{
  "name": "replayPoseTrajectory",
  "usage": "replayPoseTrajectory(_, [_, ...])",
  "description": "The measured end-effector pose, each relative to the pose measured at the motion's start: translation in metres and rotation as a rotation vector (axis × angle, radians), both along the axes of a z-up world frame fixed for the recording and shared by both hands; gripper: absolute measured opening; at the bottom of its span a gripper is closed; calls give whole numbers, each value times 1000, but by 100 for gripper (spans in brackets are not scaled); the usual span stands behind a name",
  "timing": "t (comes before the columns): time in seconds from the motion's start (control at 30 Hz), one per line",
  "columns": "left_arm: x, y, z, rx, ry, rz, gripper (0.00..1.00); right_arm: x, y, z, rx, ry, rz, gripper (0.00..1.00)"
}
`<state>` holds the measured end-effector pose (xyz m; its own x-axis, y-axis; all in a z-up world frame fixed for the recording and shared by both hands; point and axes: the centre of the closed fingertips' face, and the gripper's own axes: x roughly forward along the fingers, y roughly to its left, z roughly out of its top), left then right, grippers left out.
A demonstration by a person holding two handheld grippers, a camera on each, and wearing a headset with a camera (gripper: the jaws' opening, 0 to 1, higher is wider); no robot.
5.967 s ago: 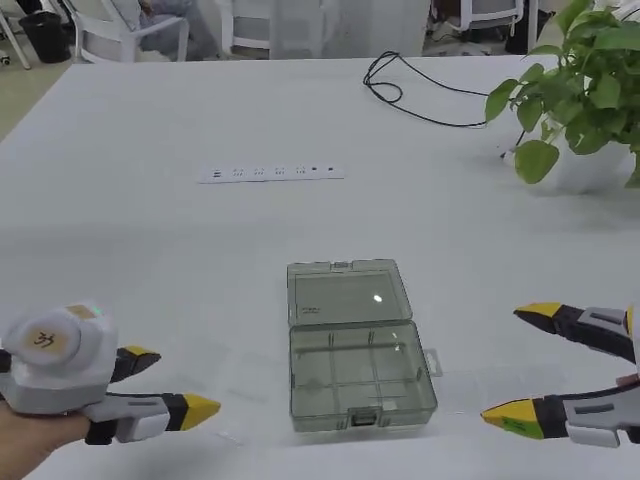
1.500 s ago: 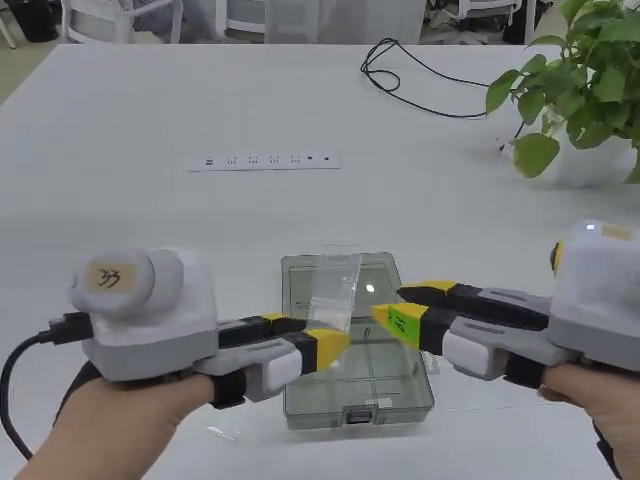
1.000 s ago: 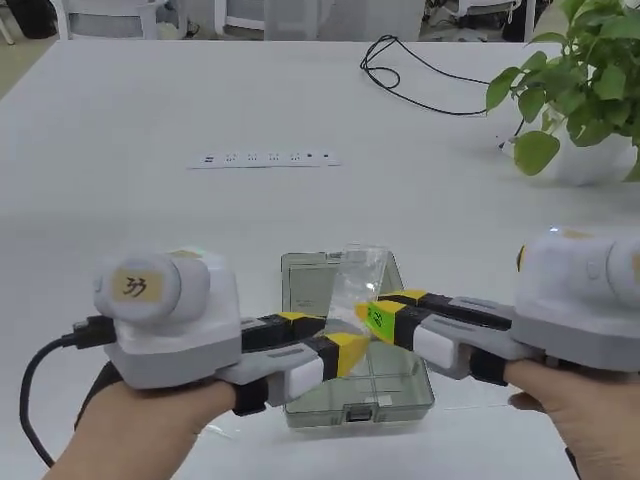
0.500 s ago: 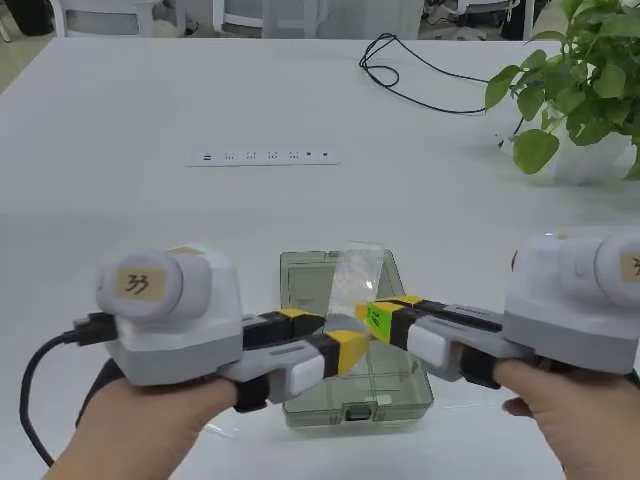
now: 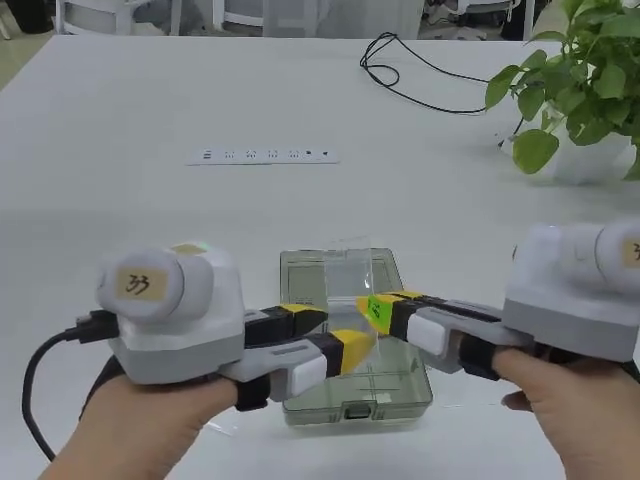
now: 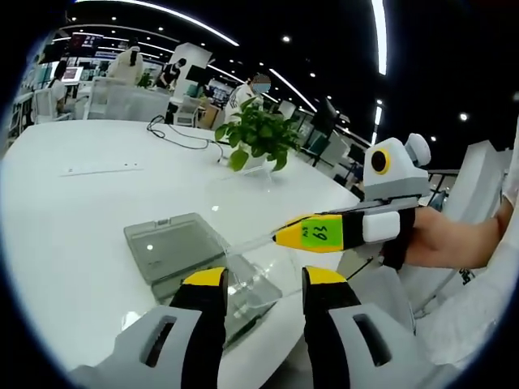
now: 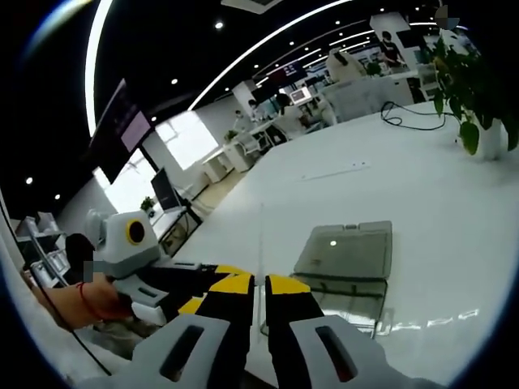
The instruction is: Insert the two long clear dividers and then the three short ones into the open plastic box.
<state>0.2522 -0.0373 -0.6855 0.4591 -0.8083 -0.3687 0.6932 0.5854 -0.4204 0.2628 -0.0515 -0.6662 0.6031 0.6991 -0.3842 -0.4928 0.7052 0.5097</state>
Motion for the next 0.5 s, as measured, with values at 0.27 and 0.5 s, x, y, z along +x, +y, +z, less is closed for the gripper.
replayPoseTrajectory(0.27, [-5,9,-7,22,-19,-43,47,5,-10,-1,-9,19,-23,7])
replayPoseTrajectory(0.5, [-8,20,-15,58,-39,-82,55,7,-19,-6,-45,46,-36,7])
